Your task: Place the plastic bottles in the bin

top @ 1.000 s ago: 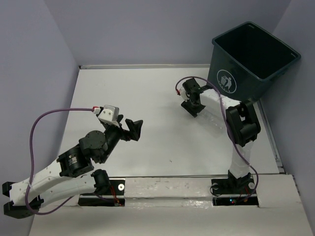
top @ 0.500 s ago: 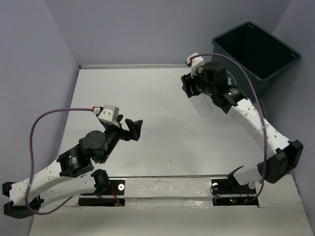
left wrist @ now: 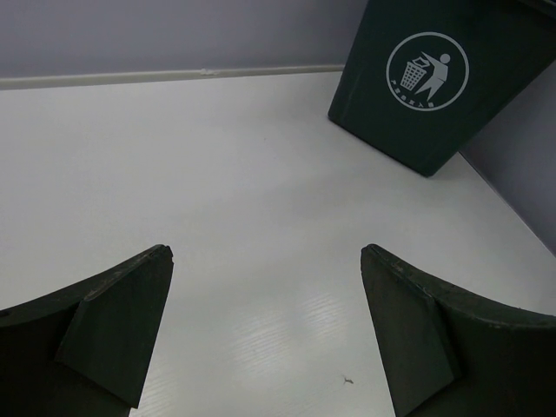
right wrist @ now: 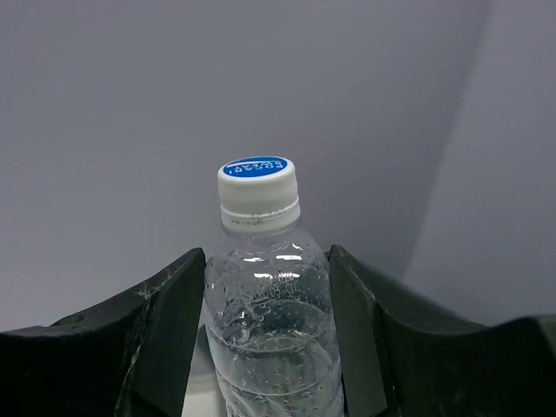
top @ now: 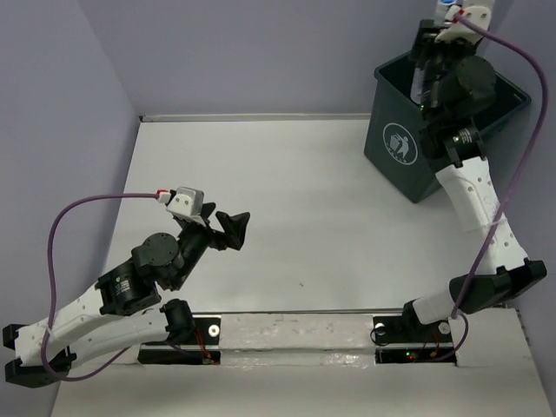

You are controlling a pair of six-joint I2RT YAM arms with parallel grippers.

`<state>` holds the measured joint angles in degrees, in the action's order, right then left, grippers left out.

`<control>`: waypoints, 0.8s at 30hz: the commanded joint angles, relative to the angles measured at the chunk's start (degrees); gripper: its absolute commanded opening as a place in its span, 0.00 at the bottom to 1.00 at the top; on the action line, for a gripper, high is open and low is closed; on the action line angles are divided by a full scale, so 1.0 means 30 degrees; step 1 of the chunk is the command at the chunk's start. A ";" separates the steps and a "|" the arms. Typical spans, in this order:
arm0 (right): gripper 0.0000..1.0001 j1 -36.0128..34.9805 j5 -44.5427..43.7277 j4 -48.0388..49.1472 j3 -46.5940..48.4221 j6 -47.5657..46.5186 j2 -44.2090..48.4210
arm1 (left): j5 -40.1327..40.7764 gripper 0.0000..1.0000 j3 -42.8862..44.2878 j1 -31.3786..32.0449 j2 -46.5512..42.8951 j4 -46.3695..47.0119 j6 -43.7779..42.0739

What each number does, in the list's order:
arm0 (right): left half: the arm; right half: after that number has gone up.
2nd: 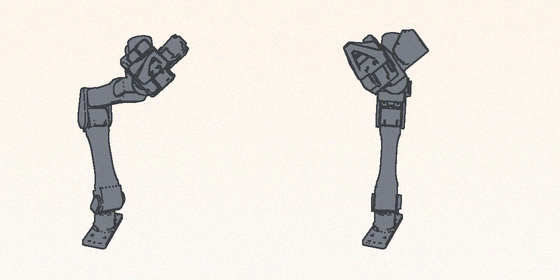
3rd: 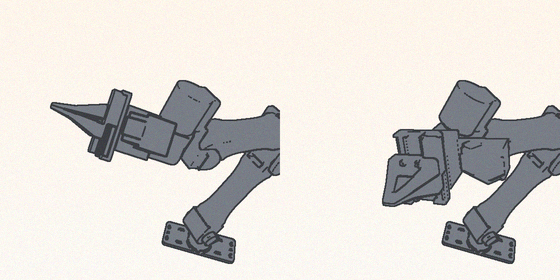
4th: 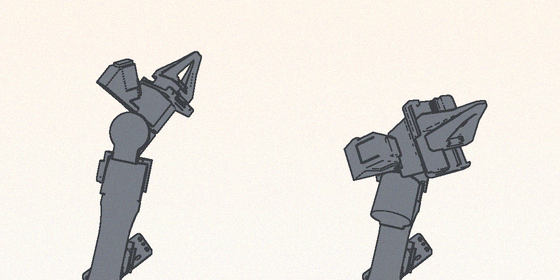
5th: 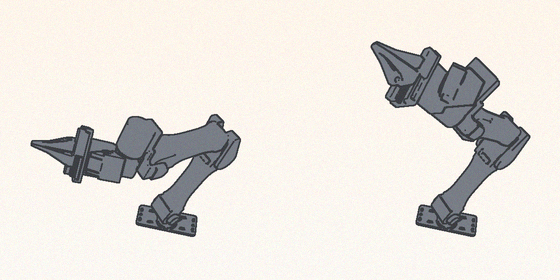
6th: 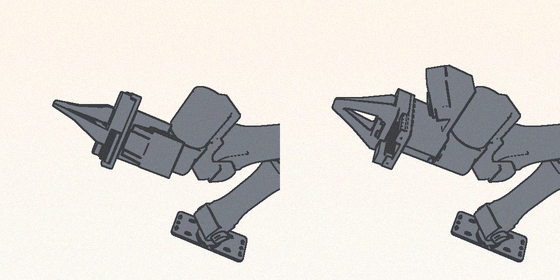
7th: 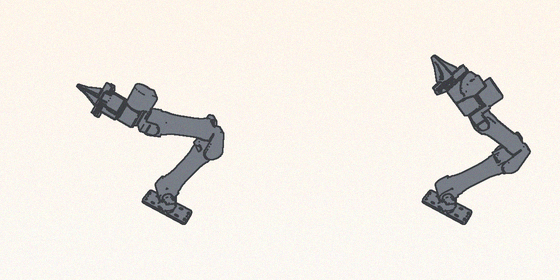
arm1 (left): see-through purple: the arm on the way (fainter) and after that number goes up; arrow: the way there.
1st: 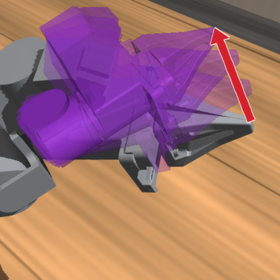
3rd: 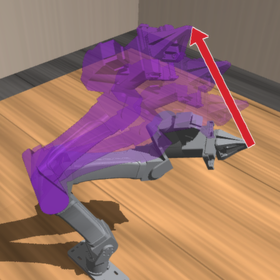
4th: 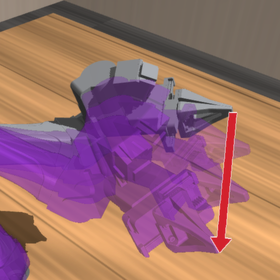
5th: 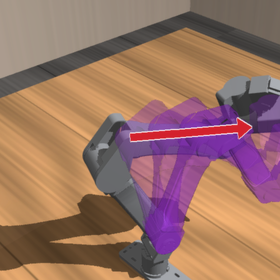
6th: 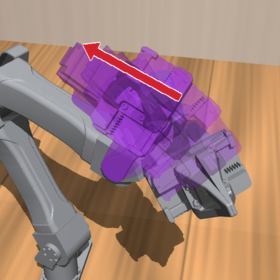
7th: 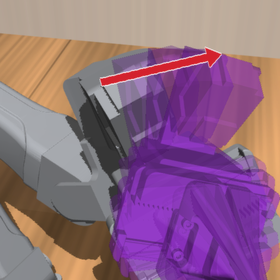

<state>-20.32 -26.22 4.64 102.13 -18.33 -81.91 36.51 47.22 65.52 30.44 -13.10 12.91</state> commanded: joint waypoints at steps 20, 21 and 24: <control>1.00 0.5835 1.3261 0.2637 -0.5938 1.5606 0.5062 | 0.1831 0.99 -0.0594 -0.0100 -0.1707 0.1408 -0.0230; 1.00 0.5631 1.7166 0.4613 -0.7977 1.6790 0.5502 | 0.2152 0.99 -0.0594 -0.0100 -0.1737 0.1380 -0.0259; 1.00 0.4724 2.2259 0.8606 -1.1239 2.1148 0.6442 | 0.2389 0.99 -0.0682 -0.0100 -0.1883 0.1438 -0.0259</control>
<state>-3.11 10.33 16.47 78.41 22.06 -63.88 39.94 45.65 65.52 25.78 -11.99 12.82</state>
